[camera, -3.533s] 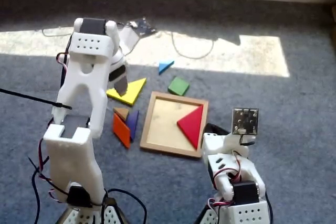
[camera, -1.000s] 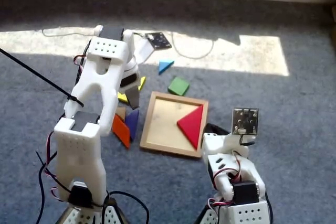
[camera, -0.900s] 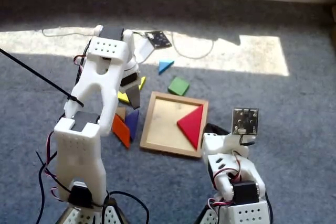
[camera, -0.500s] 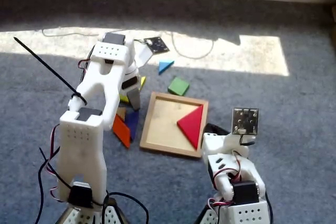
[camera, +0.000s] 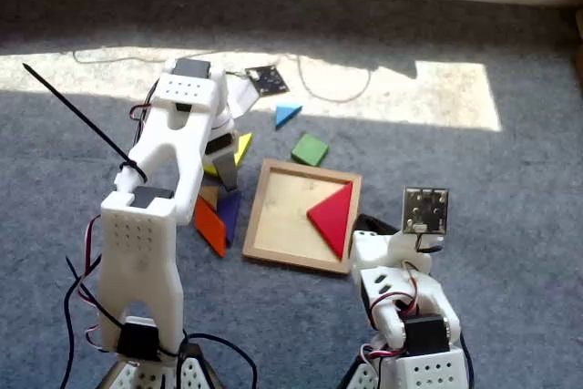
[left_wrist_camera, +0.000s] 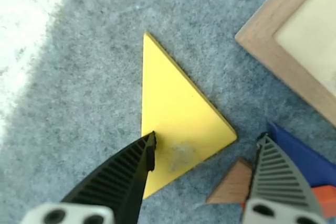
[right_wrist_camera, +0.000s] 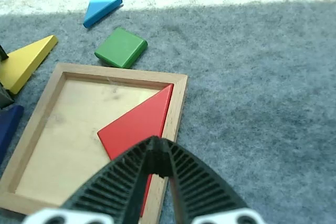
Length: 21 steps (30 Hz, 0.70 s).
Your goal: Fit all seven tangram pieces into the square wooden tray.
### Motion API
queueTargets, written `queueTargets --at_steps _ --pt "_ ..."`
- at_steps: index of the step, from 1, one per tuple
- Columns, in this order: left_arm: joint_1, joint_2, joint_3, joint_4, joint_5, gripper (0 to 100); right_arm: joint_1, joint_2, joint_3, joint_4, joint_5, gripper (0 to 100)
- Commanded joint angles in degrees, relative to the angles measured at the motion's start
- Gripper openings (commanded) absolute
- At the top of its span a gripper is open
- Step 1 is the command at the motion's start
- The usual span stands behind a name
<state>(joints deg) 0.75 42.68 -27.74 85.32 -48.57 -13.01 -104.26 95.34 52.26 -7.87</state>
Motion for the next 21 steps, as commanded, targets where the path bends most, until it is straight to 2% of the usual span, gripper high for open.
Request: queueTargets --at_steps 1,5,12,21 --pt "-1.2 -0.1 0.0 -0.4 -0.6 30 0.3 -0.8 0.1 -1.4 0.7 2.0" --pt "-1.1 0.5 0.3 -0.5 -0.6 29 0.3 -0.8 0.1 -1.4 0.7 2.0" --pt "0.4 3.5 0.4 -1.4 -0.9 14 0.3 -0.8 0.1 -1.4 0.7 2.0" --pt "0.8 2.8 0.3 -1.1 -0.6 14 0.3 -0.8 0.1 -1.4 0.7 2.0"
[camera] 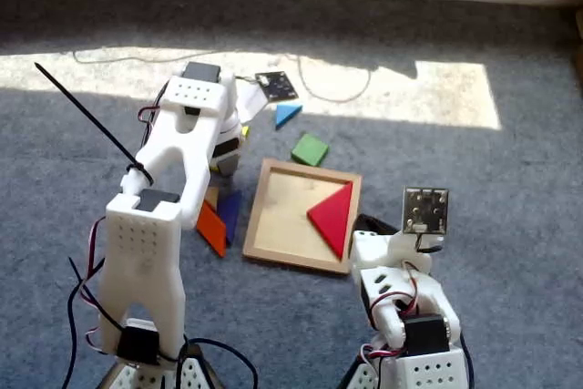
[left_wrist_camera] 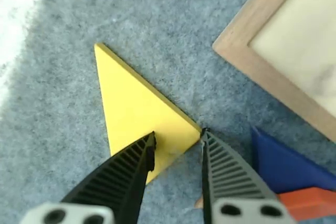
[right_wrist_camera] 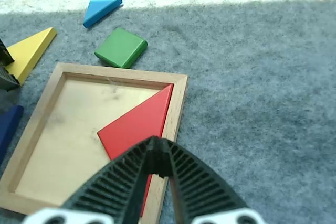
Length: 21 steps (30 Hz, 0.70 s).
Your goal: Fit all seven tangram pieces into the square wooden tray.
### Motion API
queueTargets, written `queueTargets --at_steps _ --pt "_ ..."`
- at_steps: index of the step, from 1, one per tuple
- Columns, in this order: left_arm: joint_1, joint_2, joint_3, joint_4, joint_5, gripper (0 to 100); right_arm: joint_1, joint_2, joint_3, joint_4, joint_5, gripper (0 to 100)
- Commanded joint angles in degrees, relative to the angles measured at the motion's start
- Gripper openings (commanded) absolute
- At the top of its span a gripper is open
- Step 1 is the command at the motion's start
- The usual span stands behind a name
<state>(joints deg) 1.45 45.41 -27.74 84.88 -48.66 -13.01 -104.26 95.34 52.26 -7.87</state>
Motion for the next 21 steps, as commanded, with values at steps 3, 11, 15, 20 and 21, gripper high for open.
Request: queueTargets --at_steps 3,11,15,20,21 --pt "-0.2 -2.6 0.4 -0.4 -0.5 14 0.3 -0.8 0.1 -1.4 0.7 2.0" --pt "-2.2 -10.6 0.4 2.9 1.2 30 0.3 -0.8 0.1 -1.4 0.7 2.0" --pt "-3.5 -10.8 0.3 -0.2 4.0 32 0.3 -0.8 0.1 -1.4 0.7 2.0" --pt "-3.6 -10.6 0.8 -4.4 4.0 32 0.3 -0.8 0.1 -1.4 0.7 2.0" --pt "-3.5 -10.6 0.8 -4.5 4.0 32 0.3 -0.8 0.1 -1.4 0.7 2.0"
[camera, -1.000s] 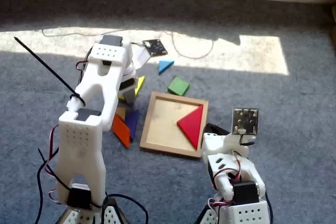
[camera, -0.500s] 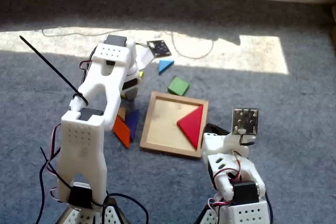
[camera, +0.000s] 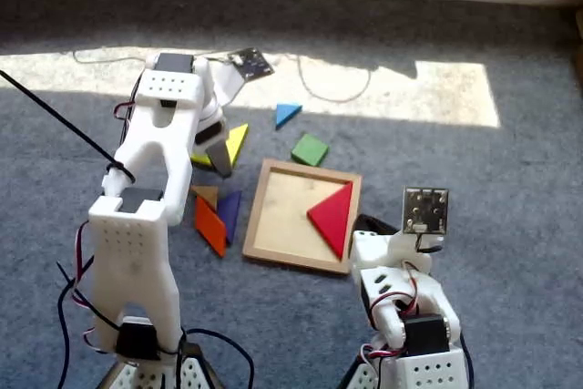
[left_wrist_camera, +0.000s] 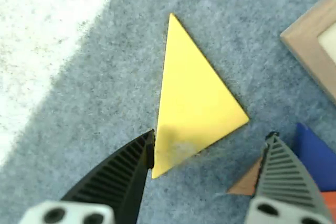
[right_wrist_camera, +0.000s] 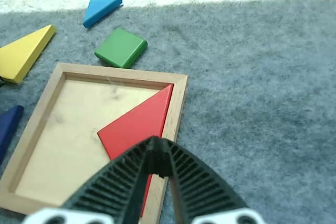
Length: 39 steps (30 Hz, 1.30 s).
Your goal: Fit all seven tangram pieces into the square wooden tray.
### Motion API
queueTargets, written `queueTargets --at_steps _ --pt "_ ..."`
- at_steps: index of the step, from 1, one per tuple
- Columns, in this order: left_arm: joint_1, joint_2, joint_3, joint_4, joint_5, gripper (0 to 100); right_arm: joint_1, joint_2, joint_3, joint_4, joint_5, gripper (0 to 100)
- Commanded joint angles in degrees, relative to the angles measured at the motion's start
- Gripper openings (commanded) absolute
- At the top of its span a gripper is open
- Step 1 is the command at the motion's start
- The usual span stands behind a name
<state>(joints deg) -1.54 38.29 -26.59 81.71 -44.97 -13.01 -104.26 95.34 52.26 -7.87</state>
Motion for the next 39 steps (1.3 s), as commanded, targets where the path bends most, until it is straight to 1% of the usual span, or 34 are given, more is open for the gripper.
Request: queueTargets --at_steps 1,7,15,21,22,28,35,39 --pt "-0.4 -3.3 -0.3 -1.8 0.4 32 0.3 -0.8 0.1 -1.4 0.7 2.0" --pt "-0.4 3.6 -1.0 -7.2 0.4 32 0.3 -0.8 0.1 -1.4 0.7 2.0" --pt "-0.7 14.9 -11.3 -6.9 0.4 32 0.3 -0.8 0.1 -1.4 0.7 2.0" --pt "-0.4 21.6 -19.0 -0.5 0.0 32 0.3 -0.8 0.1 -1.4 0.7 2.0" --pt "-0.4 22.2 -20.4 0.2 0.0 30 0.3 -0.8 0.1 -1.4 0.7 2.0" --pt "-0.3 22.6 -28.2 6.1 0.0 15 0.3 -0.8 0.1 -1.4 0.7 2.0" --pt "-0.2 22.7 -36.0 15.6 0.0 14 0.3 -0.8 0.1 -1.4 0.7 2.0" --pt "-0.2 22.6 -39.4 19.0 0.3 14 0.3 -0.8 0.1 -1.4 0.7 2.0"
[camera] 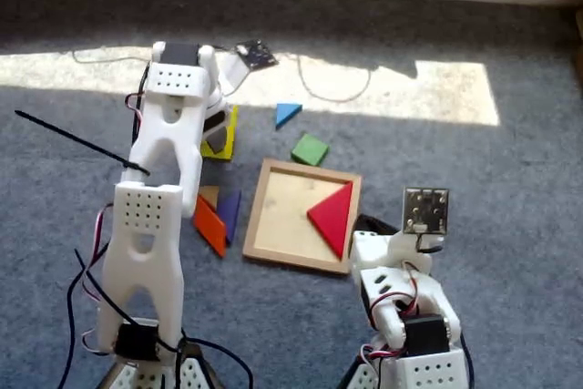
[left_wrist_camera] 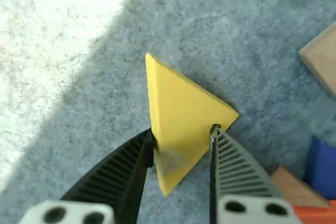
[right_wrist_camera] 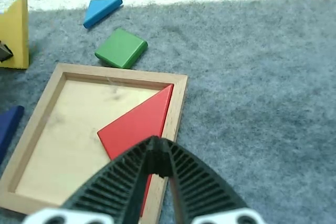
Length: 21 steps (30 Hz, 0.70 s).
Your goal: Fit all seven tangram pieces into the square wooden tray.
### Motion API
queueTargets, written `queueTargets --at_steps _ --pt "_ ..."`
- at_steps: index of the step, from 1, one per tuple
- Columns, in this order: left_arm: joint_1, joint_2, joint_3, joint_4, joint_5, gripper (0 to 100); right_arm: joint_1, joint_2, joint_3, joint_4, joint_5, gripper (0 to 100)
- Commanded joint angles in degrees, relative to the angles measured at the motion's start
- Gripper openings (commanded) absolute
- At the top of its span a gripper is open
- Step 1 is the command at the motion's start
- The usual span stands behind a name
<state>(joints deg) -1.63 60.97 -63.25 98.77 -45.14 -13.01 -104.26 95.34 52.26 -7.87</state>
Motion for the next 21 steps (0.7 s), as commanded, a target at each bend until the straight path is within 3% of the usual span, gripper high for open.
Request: queueTargets --at_steps 1,13,21 --pt "-0.1 0.0 -3.0 2.1 0.5 14 0.3 -0.8 0.1 -1.4 0.7 2.0" --pt "2.0 -0.1 -3.5 2.1 4.1 15 0.3 -0.8 0.1 -1.4 0.7 2.0" --pt "-1.0 0.4 -12.9 2.1 14.7 32 0.3 -0.8 0.1 -1.4 0.7 2.0"
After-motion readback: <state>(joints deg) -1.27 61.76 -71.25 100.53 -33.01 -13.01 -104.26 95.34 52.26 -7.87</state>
